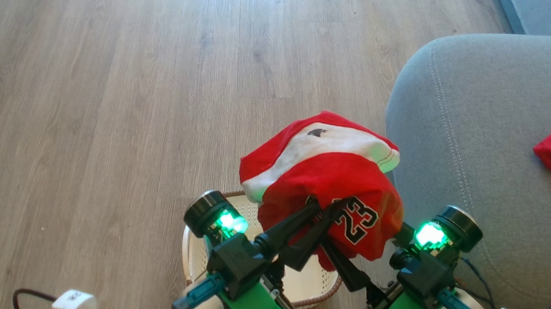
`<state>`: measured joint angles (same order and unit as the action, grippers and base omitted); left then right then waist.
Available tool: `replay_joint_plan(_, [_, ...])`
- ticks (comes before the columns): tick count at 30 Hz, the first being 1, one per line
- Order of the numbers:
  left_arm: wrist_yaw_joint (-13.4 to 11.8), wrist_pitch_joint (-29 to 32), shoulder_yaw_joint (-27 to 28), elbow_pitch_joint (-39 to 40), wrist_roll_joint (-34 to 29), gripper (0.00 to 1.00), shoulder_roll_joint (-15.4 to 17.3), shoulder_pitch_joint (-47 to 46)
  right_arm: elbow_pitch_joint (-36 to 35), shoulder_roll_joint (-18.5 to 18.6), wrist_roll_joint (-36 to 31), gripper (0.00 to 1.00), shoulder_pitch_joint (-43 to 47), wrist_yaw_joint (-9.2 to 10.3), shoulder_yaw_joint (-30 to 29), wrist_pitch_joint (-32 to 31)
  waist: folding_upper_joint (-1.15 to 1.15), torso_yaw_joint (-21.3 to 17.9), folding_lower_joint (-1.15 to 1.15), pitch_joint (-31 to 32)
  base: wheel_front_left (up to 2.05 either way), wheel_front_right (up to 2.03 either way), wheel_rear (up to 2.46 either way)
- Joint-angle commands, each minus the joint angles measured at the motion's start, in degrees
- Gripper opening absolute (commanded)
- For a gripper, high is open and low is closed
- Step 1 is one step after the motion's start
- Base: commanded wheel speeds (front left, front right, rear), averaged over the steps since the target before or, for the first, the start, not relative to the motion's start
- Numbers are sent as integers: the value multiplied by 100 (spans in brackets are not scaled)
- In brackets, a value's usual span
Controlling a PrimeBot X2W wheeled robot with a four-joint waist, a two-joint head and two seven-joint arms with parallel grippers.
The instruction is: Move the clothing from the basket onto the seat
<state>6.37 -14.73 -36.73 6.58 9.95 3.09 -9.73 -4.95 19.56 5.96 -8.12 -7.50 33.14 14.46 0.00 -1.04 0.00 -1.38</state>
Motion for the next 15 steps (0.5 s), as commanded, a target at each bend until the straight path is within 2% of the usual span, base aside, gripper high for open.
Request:
replay_joint_plan(1, [11, -27, 129, 187, -11, 0, -21, -291, -129, -37, -49, 100, -246, 1, 0, 54, 0, 9, 0, 2, 0, 0, 0])
replay_joint_plan(5, [13, -27, 81, 172, 10, 0, -22, -292, -86, -106, -28, 100, -231, 1, -39, 54, 0, 44, 0, 7, 0, 0, 0])
replay_joint_plan(6, [13, -27, 75, 170, 17, 0, -22, -291, -63, -109, -3, 45, -223, 1, -38, 54, 0, 54, 0, 10, 0, 0, 0])
replay_joint_plan(7, [13, -27, 71, 169, 24, 0, -22, -289, -49, -114, 18, 6, -220, 1, -38, 54, 0, 62, 0, 13, 0, 0, 0])
replay_joint_plan(8, [11, -27, 69, 169, 29, 0, -22, -287, -45, -129, 46, 0, -213, 1, -53, 54, 0, 69, 0, 15, 0, 0, 0])
replay_joint_plan(15, [-40, -27, 132, 197, 19, 0, -22, -283, -47, -194, 98, 0, -192, 1, -138, 54, 0, 92, 0, 12, 0, 0, 0])
